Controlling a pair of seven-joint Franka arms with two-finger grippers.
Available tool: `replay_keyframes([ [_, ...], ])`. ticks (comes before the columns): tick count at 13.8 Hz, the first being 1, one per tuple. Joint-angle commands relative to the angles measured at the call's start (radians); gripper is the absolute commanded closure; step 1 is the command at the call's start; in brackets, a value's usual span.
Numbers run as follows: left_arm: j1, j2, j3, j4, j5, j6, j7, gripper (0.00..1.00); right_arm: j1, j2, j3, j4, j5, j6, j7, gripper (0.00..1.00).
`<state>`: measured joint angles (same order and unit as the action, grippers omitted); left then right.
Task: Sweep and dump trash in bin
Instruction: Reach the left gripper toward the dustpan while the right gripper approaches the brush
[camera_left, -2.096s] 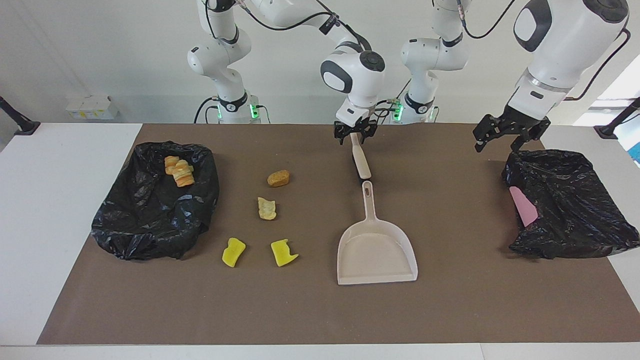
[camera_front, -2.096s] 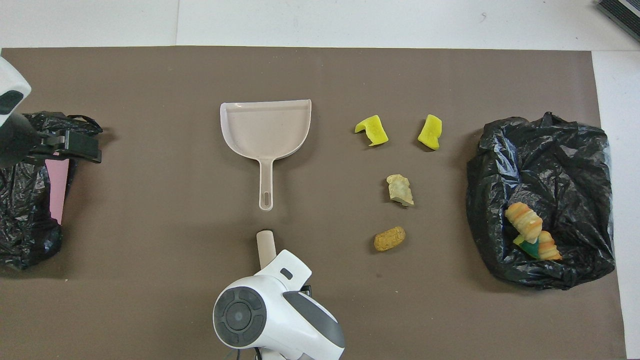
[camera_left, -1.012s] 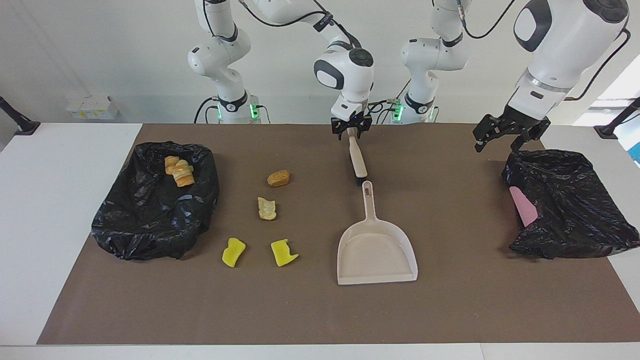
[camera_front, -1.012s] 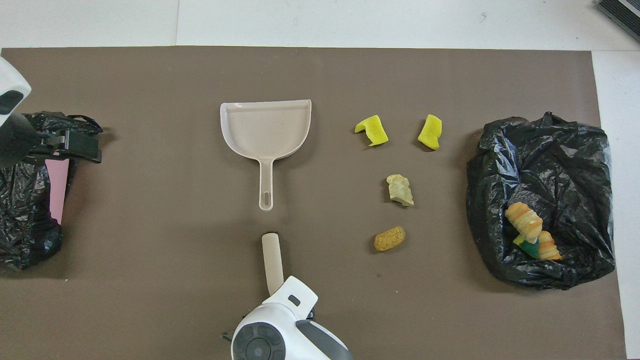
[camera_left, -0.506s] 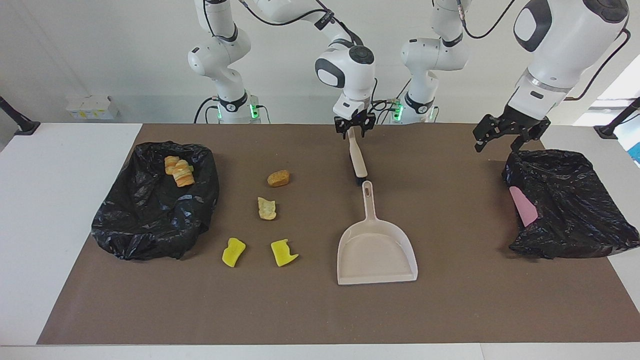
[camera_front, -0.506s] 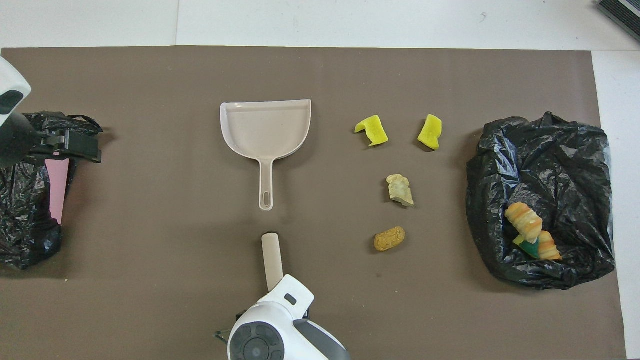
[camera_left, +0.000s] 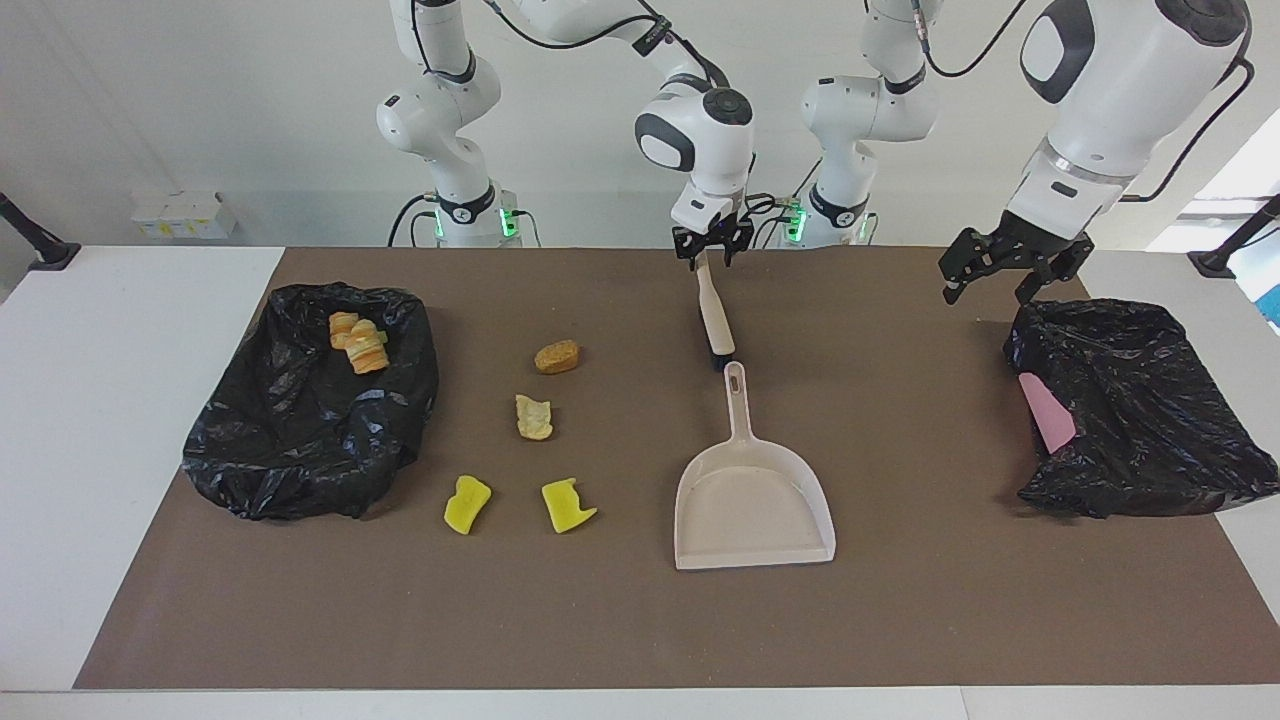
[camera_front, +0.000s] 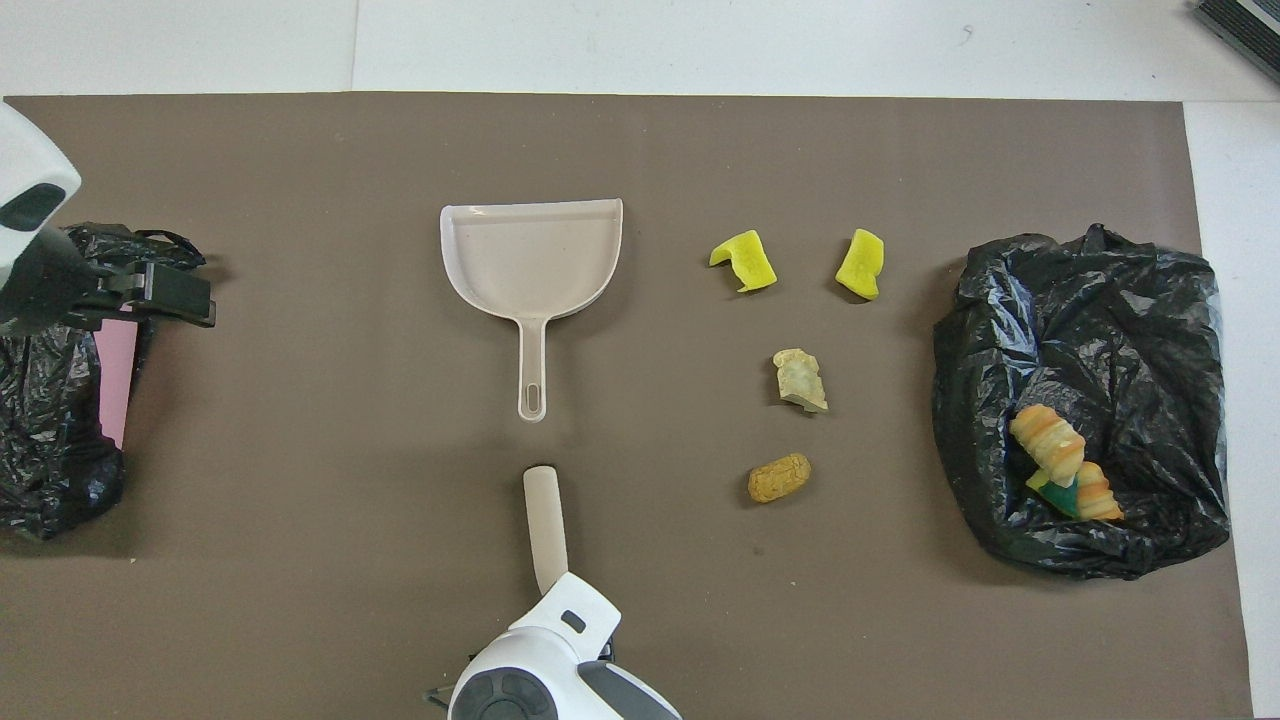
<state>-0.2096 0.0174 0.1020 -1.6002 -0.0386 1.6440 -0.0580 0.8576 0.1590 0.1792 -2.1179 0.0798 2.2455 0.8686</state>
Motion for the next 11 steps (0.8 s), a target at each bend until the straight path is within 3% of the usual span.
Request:
replay_keyframes([
  [1,-0.046,0.012,0.012,-0.02,0.005,0.058,-0.002,0.0,-0.005,-0.038,0.002,-0.043,0.029,0.009,-0.037,0.42],
  [3,-0.062,0.012,0.012,-0.043,0.005,0.094,-0.003,0.0,-0.005,-0.038,0.003,-0.043,0.029,0.006,-0.051,0.74],
  [5,-0.067,0.021,0.012,-0.064,0.005,0.123,-0.003,0.0,-0.003,-0.036,0.003,-0.037,0.029,0.003,-0.053,0.94],
  [6,-0.067,0.021,0.012,-0.066,0.005,0.129,-0.003,0.0,-0.002,-0.038,0.003,-0.036,0.029,0.0,-0.048,1.0],
  [11,-0.086,0.025,0.012,-0.082,0.005,0.151,-0.005,0.0,-0.018,-0.071,-0.004,-0.031,0.025,-0.027,-0.017,1.0],
])
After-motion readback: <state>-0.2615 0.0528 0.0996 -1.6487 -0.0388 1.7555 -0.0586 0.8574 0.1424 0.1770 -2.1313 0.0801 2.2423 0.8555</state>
